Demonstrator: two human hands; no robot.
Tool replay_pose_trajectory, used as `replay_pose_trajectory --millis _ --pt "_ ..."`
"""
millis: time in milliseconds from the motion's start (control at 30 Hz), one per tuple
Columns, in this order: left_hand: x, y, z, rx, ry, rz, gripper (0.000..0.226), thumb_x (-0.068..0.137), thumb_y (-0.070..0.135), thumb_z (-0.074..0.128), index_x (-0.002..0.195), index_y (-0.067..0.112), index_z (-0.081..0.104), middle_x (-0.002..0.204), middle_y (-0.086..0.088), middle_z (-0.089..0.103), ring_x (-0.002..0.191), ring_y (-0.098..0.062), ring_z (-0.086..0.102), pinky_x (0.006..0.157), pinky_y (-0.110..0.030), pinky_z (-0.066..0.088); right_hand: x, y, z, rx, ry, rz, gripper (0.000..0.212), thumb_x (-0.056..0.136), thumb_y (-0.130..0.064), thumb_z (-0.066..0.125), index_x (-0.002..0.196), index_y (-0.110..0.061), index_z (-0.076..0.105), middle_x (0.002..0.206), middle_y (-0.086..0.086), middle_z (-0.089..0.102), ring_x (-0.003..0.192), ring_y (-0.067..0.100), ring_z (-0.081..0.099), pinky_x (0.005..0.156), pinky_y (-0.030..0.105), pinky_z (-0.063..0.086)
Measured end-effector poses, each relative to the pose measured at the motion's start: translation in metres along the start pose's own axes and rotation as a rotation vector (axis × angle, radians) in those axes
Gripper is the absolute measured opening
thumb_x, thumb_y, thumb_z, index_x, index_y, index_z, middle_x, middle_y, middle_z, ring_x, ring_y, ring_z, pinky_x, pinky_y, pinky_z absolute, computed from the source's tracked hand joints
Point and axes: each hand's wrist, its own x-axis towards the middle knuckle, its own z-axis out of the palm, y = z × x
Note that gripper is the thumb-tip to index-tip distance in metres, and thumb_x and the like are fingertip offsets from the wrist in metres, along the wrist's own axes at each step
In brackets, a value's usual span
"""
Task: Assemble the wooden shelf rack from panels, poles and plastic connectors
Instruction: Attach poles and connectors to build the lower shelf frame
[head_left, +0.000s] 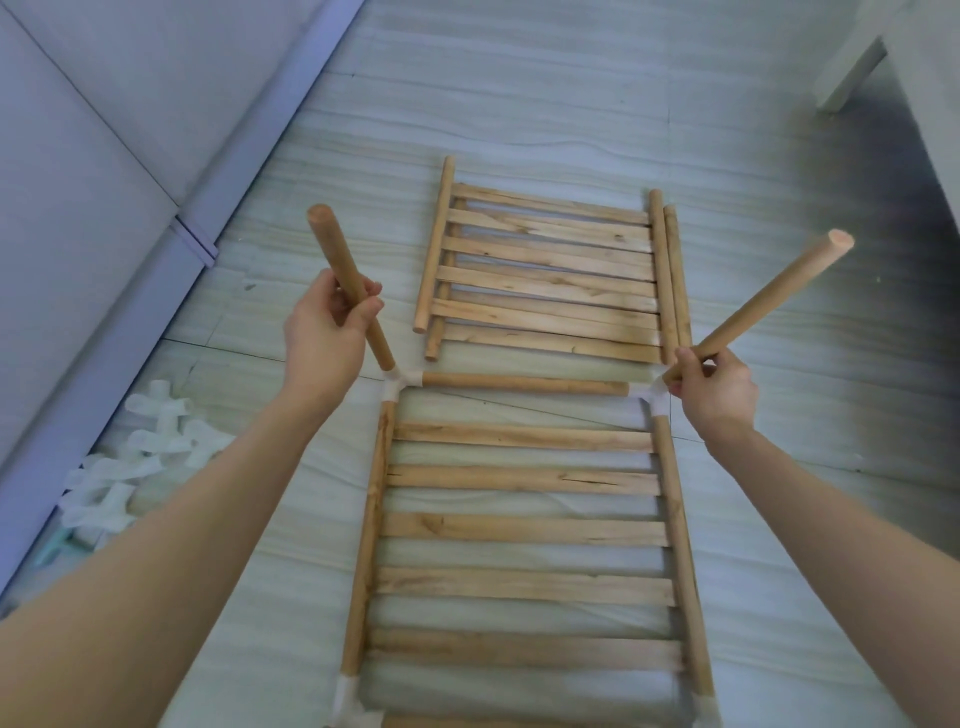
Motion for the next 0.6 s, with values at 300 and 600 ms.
replay_pose_trajectory --millis 300,600 --pt "-0.003 -0.009 -0.002 0.038 -0.097 -0.097 0.026 0.094 0.007 0.051 0.117 0.018 0.057 0.108 0.009 0.062 0.101 -0.004 0.057 0.091 -0.021 0.042 -0.011 0.004 0.002 -0.116 -0.135 0.138 0.036 0.098 -0.027 0.041 0.119 -0.003 0.057 0.102 0.015 0.062 0.106 0.034 0.058 0.084 0.038 0.047" --pt "-0.061 -0.076 -0.043 0.435 -0.622 -0.431 0.058 0.097 0.026 0.048 0.148 0.023 0.022 0.151 -0.006 0.030 0.137 -0.023 0.032 0.104 -0.032 0.031 -0.122 0.027 0.060 -0.843 -0.587 -0.530 0.054 0.099 -0.033 0.033 0.149 -0.021 0.016 0.158 0.006 0.009 0.145 0.023 0.009 0.115 0.044 0.015"
